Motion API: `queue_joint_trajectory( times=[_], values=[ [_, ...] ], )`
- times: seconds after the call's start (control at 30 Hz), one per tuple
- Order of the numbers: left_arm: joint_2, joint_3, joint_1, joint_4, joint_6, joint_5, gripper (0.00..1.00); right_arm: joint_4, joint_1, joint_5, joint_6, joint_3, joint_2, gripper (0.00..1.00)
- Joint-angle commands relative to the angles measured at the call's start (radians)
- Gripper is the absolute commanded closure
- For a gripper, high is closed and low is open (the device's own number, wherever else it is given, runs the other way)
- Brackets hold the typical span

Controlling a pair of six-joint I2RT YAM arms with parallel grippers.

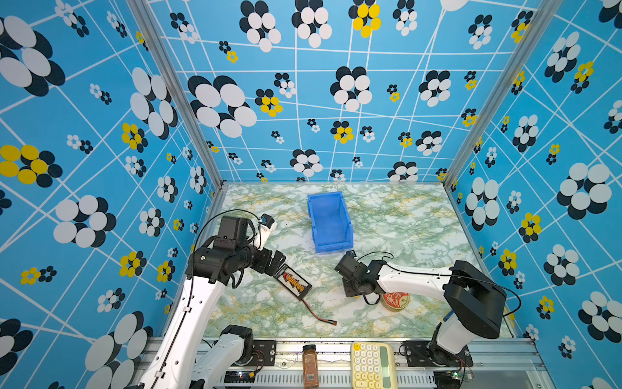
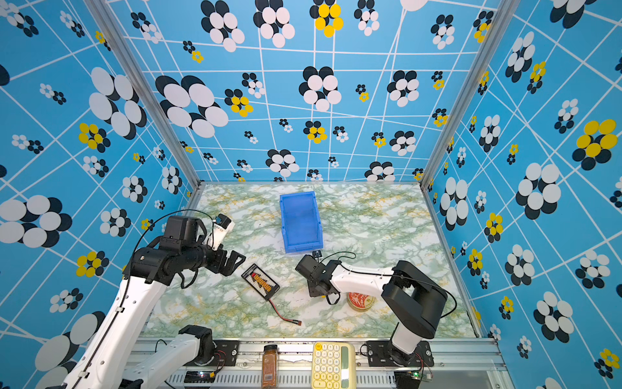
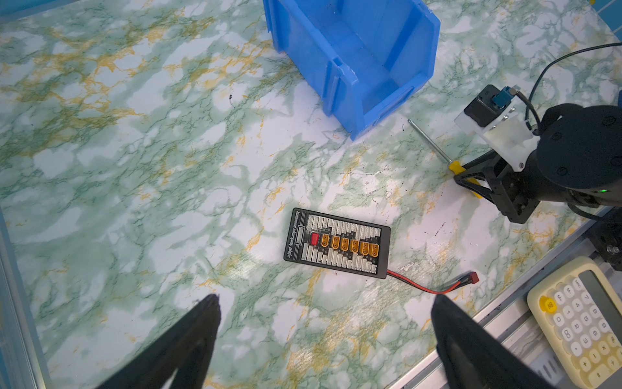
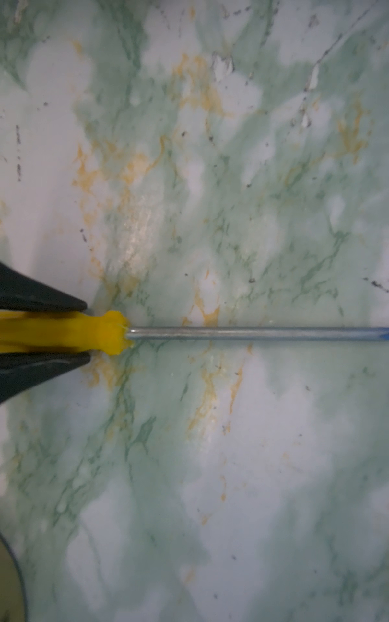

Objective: Put the screwdriver in the bin
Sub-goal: 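Lower the right gripper and close it on the yellow screwdriver handle, then lift the screwdriver with the right gripper and carry it over the blue bin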

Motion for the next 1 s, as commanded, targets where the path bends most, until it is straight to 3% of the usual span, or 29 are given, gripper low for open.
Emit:
queue_joint_trajectory(
  times=[0.0,0.13,0.27,0.73,0.97],
  values=[
    [0.011,0.000,-0.005,-0.006,0.018,0.021,0.01,-0.041,0.004,-0.018,0.001,-0.046,-0.007,0.83],
    [0.011,-0.004,-0.006,-0.004,0.029,0.018,0.01,-0.046,0.004,-0.040,-0.014,-0.052,-0.040,0.84],
    [0.023,-0.006,-0.022,-0.054,0.117,0.083,0.03,-0.079,0.003,-0.060,-0.036,-0.048,-0.081,0.84],
    [0.017,-0.037,-0.057,-0.054,0.139,-0.017,0.01,-0.258,0.004,-0.132,-0.101,0.013,-0.189,0.84],
    [0.017,-0.039,-0.057,-0.049,0.132,-0.014,0.01,-0.358,0.004,-0.149,-0.127,0.050,-0.213,0.82]
  ],
)
